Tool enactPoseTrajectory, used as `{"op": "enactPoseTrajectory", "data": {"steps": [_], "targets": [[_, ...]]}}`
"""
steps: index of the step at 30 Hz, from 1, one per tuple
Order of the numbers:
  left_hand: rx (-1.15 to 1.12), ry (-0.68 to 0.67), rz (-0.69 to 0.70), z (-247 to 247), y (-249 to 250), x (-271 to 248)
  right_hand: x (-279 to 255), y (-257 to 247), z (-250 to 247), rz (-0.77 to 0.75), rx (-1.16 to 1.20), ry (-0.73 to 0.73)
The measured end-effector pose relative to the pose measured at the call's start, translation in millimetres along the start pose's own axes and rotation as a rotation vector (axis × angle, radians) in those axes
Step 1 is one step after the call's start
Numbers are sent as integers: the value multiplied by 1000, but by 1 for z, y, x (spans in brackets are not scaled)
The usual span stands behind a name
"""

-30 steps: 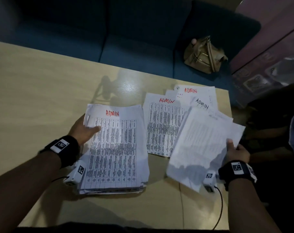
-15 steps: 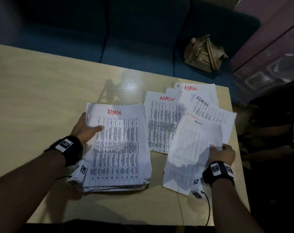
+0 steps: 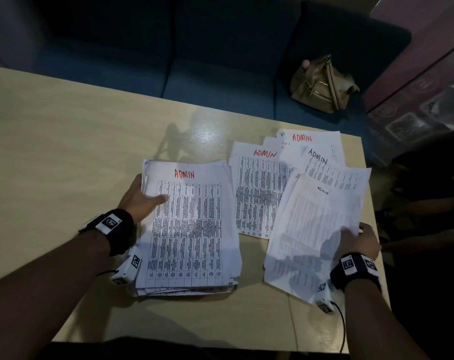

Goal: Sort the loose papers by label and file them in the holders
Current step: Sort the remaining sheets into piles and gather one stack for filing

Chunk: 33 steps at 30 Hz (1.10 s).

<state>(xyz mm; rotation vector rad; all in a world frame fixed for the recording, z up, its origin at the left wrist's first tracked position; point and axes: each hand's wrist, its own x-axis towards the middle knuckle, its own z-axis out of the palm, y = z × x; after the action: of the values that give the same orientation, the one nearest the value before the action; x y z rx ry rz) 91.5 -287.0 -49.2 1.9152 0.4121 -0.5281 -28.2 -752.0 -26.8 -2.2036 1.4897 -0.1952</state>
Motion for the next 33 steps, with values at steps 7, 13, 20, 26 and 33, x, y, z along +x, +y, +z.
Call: {"op": "enactPoseTrajectory", "data": {"steps": [7,13,20,26,33], "targets": [[-26,-23,-28,-2,-7,5,3,3,-4,-4,50,105],[-38,-108,-110,-6,-19,14,-8,-25,-18,-155,73,-13],[-54,-39,-57,-1,2,-1,-24,-91,-58,-475,372,-186],[-328,-11,-14,2,18,-13,-46,-141,-51,-490,643,-246],[-354,88,75,8,19,-18,-129,-132,56,-379,369,-610]]}}
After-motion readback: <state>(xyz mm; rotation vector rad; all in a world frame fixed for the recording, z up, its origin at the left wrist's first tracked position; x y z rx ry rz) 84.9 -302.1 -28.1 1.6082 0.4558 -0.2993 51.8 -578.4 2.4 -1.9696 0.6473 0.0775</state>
